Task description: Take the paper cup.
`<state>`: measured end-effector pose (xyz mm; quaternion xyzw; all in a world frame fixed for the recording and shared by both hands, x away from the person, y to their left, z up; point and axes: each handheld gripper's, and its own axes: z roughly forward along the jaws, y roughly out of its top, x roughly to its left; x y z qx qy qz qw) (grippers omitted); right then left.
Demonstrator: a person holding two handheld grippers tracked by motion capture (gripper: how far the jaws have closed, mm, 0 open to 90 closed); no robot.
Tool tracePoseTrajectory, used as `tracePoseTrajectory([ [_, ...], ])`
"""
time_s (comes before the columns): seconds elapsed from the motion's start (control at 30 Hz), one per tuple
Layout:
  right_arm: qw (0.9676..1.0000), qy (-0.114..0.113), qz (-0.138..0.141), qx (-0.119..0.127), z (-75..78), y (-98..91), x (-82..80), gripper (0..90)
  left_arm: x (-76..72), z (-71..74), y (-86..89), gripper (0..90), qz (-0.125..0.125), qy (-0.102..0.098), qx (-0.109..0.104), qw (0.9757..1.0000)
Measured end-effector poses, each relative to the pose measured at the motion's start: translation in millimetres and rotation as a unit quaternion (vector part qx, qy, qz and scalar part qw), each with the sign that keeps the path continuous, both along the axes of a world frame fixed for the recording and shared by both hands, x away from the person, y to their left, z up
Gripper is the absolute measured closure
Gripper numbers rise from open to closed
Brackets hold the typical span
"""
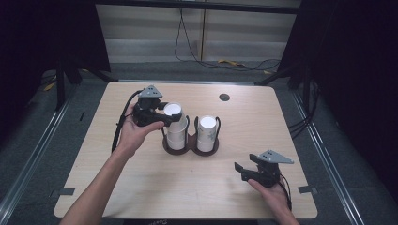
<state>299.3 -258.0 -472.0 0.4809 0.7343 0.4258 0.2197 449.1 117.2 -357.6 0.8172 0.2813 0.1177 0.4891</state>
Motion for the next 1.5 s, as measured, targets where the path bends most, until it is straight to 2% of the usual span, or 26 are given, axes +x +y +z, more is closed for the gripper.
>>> tracePoseTrajectory([
  [0.1,1.0,0.001,0.0,0.001,0.0,0.1,0.0,27.5,1.4,1.1,2.7,35.4,0.002,0.005,-0.013,0.9999],
  [0.37,1.0,0.001,0.001,0.0,-0.3,0.3,0.3,27.5,0.1,6.2,9.0,35.4,0.005,0.001,-0.031,0.9995],
  [0.6,1.0,0.002,0.0,0.001,-0.2,0.3,0.3,27.5,-1.8,10.0,11.3,35.4,0.0,-0.002,-0.035,0.9994],
  [0.8,1.0,0.001,0.0,0.001,0.0,0.2,0.1,27.4,-5.8,20.0,11.4,35.4,-0.002,-0.018,-0.037,0.9991],
  [0.87,1.0,0.002,0.0,0.003,0.0,0.3,0.0,27.4,-6.2,21.0,11.6,35.4,-0.004,-0.018,-0.041,0.999],
  [1.07,1.0,0.001,0.001,0.003,0.1,0.3,-0.1,27.3,-13.7,25.3,15.8,35.3,-0.014,-0.026,-0.051,0.9983],
  [1.2,1.0,0.001,0.002,0.003,0.0,0.6,-0.2,27.2,-17.4,24.5,18.7,35.2,-0.023,-0.035,-0.05,0.9979],
  [1.4,1.0,0.002,0.005,0.001,-0.5,1.1,0.4,26.9,-27.9,24.4,20.7,35.0,-0.038,-0.038,-0.061,0.9967],
  [1.5,1.0,0.003,0.006,0.001,-0.4,1.6,0.1,26.8,-31.8,22.7,21.3,34.8,-0.037,-0.032,-0.068,0.9965],
])
